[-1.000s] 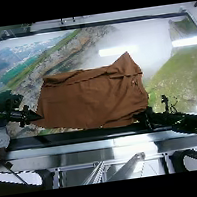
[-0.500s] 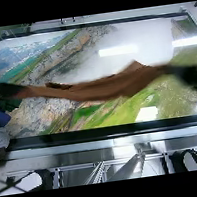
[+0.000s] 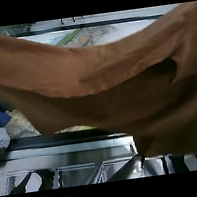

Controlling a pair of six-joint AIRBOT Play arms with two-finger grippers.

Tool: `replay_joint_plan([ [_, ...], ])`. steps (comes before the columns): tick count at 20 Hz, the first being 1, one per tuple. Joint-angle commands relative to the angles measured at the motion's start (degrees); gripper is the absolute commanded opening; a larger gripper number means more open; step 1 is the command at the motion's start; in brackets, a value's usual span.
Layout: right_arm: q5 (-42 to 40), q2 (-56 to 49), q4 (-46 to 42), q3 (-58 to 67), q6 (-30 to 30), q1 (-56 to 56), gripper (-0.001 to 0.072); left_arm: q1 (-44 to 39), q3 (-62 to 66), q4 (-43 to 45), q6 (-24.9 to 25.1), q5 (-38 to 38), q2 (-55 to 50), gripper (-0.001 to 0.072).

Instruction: Fold the shirts.

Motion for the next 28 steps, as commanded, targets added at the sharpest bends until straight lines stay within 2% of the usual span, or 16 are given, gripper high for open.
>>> replay_joint_plan([
  [1, -3.72, -6.47, -13.05, 0.98, 0.57, 5.46, 0.0026, -6.91, -2.64, 1.70, -2.05, -1.90, -8.00, 0.0026],
  [3, -8.39, -11.78, -18.73, -2.86, -0.13, 12.90, 0.0026, -10.75, -7.39, 7.56, -2.01, -5.70, -15.63, 0.0026],
  [6, -16.22, -24.74, -23.21, -5.51, -1.22, 22.21, 0.0025, -13.38, -9.49, 11.61, -1.64, -10.14, -29.31, 0.0026],
  [10, -18.25, -42.25, -20.65, -5.49, -3.17, 23.91, 0.0025, -14.62, -1.09, 11.82, -4.92, -9.70, -49.64, 0.0025],
  [13, -18.49, -50.18, -20.35, -5.49, -3.56, 22.01, 0.0025, -14.58, 5.84, 17.07, -9.31, -10.91, -59.54, 0.0025],
  [17, -17.75, -55.17, -20.35, -5.49, -3.10, 18.43, 0.0025, -13.60, 12.90, 18.25, -12.68, -10.88, -66.99, 0.0025],
  [20, -12.98, -56.63, -20.68, -5.51, -2.58, 16.33, 0.0024, -13.68, 15.47, 19.02, -14.62, -9.60, -70.29, 0.0025],
  [24, -8.26, -57.96, -31.74, -5.77, 2.78, 15.23, 0.0025, -14.69, 15.45, 19.23, -15.54, -6.43, -73.22, 0.0024],
  [26, -7.45, -58.14, -36.17, -7.08, 3.80, 15.32, 0.0025, -15.52, 14.95, 23.71, -16.57, -5.70, -73.57, 0.0024],
  [28, -7.48, -58.14, -36.65, -9.81, 3.61, 15.17, 0.0025, -15.98, 13.27, 29.49, -18.29, -4.37, -73.57, 0.0025],
])
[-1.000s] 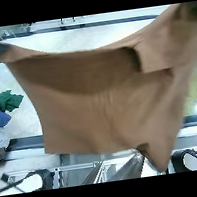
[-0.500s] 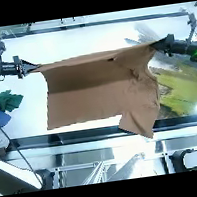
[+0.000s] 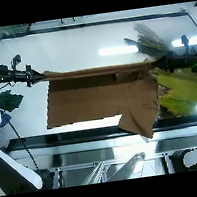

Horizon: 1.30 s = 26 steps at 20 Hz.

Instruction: Fold the shirts.

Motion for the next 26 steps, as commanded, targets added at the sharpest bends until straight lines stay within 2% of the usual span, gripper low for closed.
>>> replay_joint_plan([
  [1, 1.53, -0.37, -5.90, -3.67, 1.46, -0.31, 0.0025, -0.74, -2.56, 8.26, -2.75, 2.75, -0.79, 0.0024],
  [9, 0.70, -1.97, -7.02, -5.62, 1.29, 0.44, 0.0026, -1.05, -10.40, 8.79, -3.06, 2.62, -0.79, 0.0024],
  [10, 0.72, -1.97, -7.02, -5.62, 1.33, 0.63, 0.0052, -1.03, -10.29, 8.72, -3.06, 2.80, -0.76, 0.0018],
  [11, 0.74, -1.95, -6.75, -5.62, 1.55, 0.66, 0.0234, -1.03, -9.86, 8.74, -3.06, 3.39, -0.74, 0.0019],
  [12, 0.92, -1.90, -6.38, -5.60, 2.01, 0.63, 0.0330, -1.01, -9.01, 8.74, -3.08, 4.42, -0.68, 0.0144],
  [13, 0.98, -1.51, -6.49, -5.60, 2.38, 0.46, 0.0330, -1.01, -7.67, 8.72, -3.32, 6.01, -0.66, 0.0391],
  [14, 1.51, -0.74, -6.45, -5.57, 2.40, 0.07, 0.0363, -1.01, -5.97, 8.74, -4.68, 7.67, -0.66, 0.0535],
  [15, 2.16, 0.55, -6.67, -5.57, 3.21, -0.72, 0.0431, -1.01, -4.02, 8.76, -6.16, 9.44, -0.46, 0.0588],
  [17, 4.37, 4.48, -7.87, -5.60, 4.26, -2.78, 0.0433, -0.87, -3.28, 8.94, -7.30, 11.15, 1.92, 0.0587],
  [20, 3.21, 12.79, -16.79, -5.62, 8.17, -5.77, 0.0433, -0.24, -10.38, 14.45, -7.45, 10.19, 10.19, 0.0587],
  [24, 0.61, 23.56, -18.40, -9.68, 8.92, -7.10, 0.0434, 2.80, -33.44, 21.46, -5.77, 4.59, 27.04, 0.0587],
  [26, 0.17, 27.91, -18.10, -13.14, 8.28, -6.64, 0.0434, 5.57, -45.27, 21.70, -4.96, 1.88, 34.45, 0.0587],
])
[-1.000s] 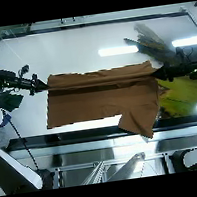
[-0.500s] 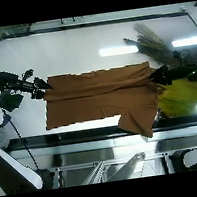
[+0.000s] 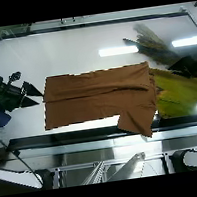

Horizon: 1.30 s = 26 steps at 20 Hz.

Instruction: Fold the shirts.

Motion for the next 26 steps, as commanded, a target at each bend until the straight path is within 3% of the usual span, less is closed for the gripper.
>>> replay_joint_plan([
  [1, -1.55, 8.20, -1.16, -4.94, 0.22, -0.02, 0.0434, 4.02, -20.17, 3.52, 1.62, -5.81, 13.35, 0.0587],
  [5, -1.42, 12.46, 0.02, -7.39, -0.57, 0.00, 0.0434, 6.10, -33.77, 3.56, 3.98, -15.78, 19.76, 0.0586],
  [9, -0.13, 14.19, 2.03, -7.39, -0.59, 0.00, 0.0434, 6.10, -38.80, 3.69, 4.00, -22.64, 19.96, 0.0586],
  [17, 1.53, 15.08, 2.99, -7.39, -0.79, 0.00, 0.0434, 5.03, -39.36, 5.97, 4.33, -26.67, 19.96, 0.0586],
  [20, 1.66, 15.08, 3.02, -7.39, -0.76, 0.00, 0.0434, 0.42, -39.34, 1.77, 8.61, -26.93, 19.41, 0.0584],
  [23, 2.49, 15.08, 2.99, -7.39, -0.74, -0.02, 0.0434, -3.41, -39.32, -4.61, 12.44, -25.44, 16.22, 0.0464],
  [25, 3.72, 15.06, 2.95, -7.58, -0.66, -0.02, 0.0434, -4.46, -38.73, -6.14, 14.53, -22.51, 13.55, 0.0189],
  [26, 4.31, 15.08, 2.80, -7.93, -0.57, -0.02, 0.0434, -4.57, -37.88, -6.01, 14.95, -20.70, 12.52, 0.0087],
])
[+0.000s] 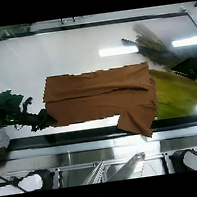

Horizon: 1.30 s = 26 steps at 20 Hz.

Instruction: Fold the shirts.

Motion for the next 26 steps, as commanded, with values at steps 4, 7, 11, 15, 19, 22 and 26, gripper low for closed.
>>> replay_joint_plan([
  [4, 2.78, 2.54, -1.22, -9.27, 3.45, -0.90, 0.0433, -1.60, 5.11, -3.54, 3.98, 8.20, -1.90, 0.0025],
  [7, -0.20, 8.17, -13.14, -21.49, 14.91, -2.12, 0.0445, -1.44, 7.96, -3.61, 4.11, 8.74, -0.98, 0.0025],
  [11, -6.82, 11.04, -17.55, -32.79, 19.23, -2.01, 0.0552, -1.44, 8.13, -2.99, 4.76, 9.42, -1.75, 0.0025],
  [15, -10.67, 6.73, -12.59, -36.79, 13.53, -1.99, 0.0546, -1.44, 7.15, -2.14, 5.18, 9.40, -2.75, 0.0025],
  [19, -12.20, -0.20, -1.05, -36.81, 4.79, -1.99, 0.0469, -1.42, 6.54, -2.14, 5.84, 9.33, -2.75, 0.0025],
  [22, -13.73, -5.75, 2.21, -36.81, 1.31, -0.66, 0.0469, -1.42, 6.54, -2.12, 5.84, 9.33, -2.75, 0.0025],
  [26, -17.77, -10.34, 5.03, -36.79, 0.15, 8.79, 0.0452, -1.42, 6.54, -2.12, 5.84, 9.38, -2.75, 0.0025],
])
